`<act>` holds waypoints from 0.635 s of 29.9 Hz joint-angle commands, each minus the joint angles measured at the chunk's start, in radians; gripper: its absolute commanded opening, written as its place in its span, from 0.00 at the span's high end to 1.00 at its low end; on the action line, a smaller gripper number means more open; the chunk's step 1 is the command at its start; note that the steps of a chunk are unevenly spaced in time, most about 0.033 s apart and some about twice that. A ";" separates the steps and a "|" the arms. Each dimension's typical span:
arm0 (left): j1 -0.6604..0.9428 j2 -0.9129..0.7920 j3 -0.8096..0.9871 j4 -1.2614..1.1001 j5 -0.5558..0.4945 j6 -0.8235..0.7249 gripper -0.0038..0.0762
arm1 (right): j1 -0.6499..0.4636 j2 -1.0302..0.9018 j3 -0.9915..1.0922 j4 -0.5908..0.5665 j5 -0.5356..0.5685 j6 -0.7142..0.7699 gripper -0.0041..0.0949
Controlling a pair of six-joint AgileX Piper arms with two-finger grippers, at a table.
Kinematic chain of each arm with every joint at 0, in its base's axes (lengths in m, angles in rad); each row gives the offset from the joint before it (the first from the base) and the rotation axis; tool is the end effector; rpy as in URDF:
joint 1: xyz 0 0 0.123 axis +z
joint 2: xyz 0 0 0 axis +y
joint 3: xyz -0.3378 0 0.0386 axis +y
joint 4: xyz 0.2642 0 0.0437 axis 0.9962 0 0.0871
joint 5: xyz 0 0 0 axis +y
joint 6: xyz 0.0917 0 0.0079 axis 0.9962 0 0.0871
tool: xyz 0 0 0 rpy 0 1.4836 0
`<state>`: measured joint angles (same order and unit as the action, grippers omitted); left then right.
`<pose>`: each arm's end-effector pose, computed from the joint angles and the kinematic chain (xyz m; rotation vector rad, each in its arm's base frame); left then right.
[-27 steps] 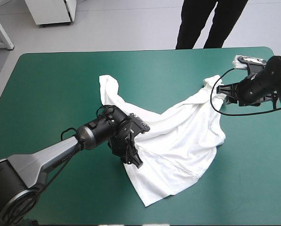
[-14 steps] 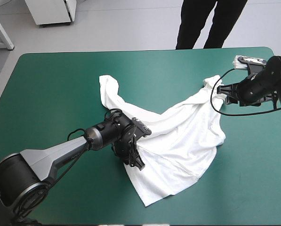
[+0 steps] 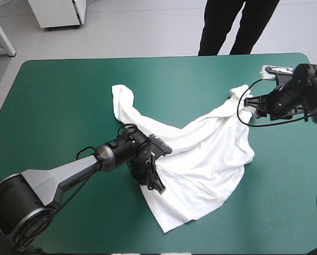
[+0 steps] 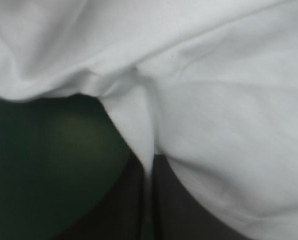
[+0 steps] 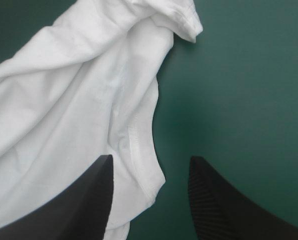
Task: Fold the cloth
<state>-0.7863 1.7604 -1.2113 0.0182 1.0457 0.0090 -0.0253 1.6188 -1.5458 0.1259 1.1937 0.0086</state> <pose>0.2521 -0.2505 0.2550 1.2038 2.8318 -0.0140 0.3566 0.0017 0.3984 0.0783 2.7437 0.1689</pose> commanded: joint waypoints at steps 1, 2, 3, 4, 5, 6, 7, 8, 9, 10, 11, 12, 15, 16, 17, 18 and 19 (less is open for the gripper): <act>0.003 -0.010 0.009 0.048 0.000 -0.002 0.98 | -0.006 0.031 -0.021 0.019 -0.035 -0.009 0.51; 0.003 -0.010 0.009 0.048 0.000 -0.002 0.98 | -0.004 0.049 -0.021 0.019 -0.052 -0.009 0.51; 0.003 -0.010 0.009 0.048 0.000 -0.002 0.98 | -0.002 0.062 -0.021 0.019 -0.070 -0.009 0.51; 0.003 -0.010 0.009 0.048 0.000 -0.002 0.98 | 0.002 0.080 -0.021 0.015 -0.084 -0.009 0.51; 0.003 -0.010 0.009 0.048 0.000 -0.002 0.98 | 0.006 0.093 -0.021 0.011 -0.095 -0.009 0.51; 0.003 -0.010 0.009 0.048 0.000 -0.002 0.98 | 0.012 0.109 -0.021 0.009 -0.102 -0.009 0.51; 0.003 -0.010 0.009 0.048 0.000 -0.002 0.98 | 0.015 0.126 -0.021 0.009 -0.114 -0.009 0.51; 0.003 -0.010 0.009 0.048 0.000 -0.002 0.98 | 0.020 0.138 -0.021 0.009 -0.125 -0.009 0.51; 0.003 -0.010 0.009 0.048 0.000 -0.002 0.98 | 0.025 0.151 -0.021 0.009 -0.144 -0.009 0.51; 0.003 -0.010 0.009 0.048 0.000 -0.002 0.98 | 0.030 0.164 -0.021 0.011 -0.164 -0.009 0.51; 0.003 -0.010 0.009 0.048 0.000 -0.002 0.98 | 0.033 0.174 -0.022 0.008 -0.178 -0.009 0.51; 0.003 -0.010 0.009 0.048 0.000 -0.002 0.98 | 0.033 0.183 -0.024 0.008 -0.197 -0.014 0.51; 0.003 -0.010 0.009 0.046 0.000 -0.002 0.98 | 0.043 0.211 -0.039 -0.008 -0.237 -0.014 0.51; 0.003 -0.010 0.009 0.046 0.000 -0.002 0.98 | 0.042 0.222 -0.047 -0.021 -0.239 -0.014 0.51; 0.003 -0.010 0.009 0.045 0.000 -0.002 0.98 | 0.042 0.235 -0.055 -0.033 -0.241 -0.014 0.51; 0.003 -0.010 0.009 0.045 0.000 -0.002 0.98 | 0.042 0.246 -0.064 -0.037 -0.241 -0.014 0.51; 0.003 -0.010 0.009 0.045 0.000 -0.002 0.98 | 0.042 0.259 -0.075 -0.037 -0.247 -0.014 0.51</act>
<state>-0.7863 1.7604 -1.2113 0.0169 1.0457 0.0090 0.0154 1.9002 -1.5715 0.1045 0.9827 0.0000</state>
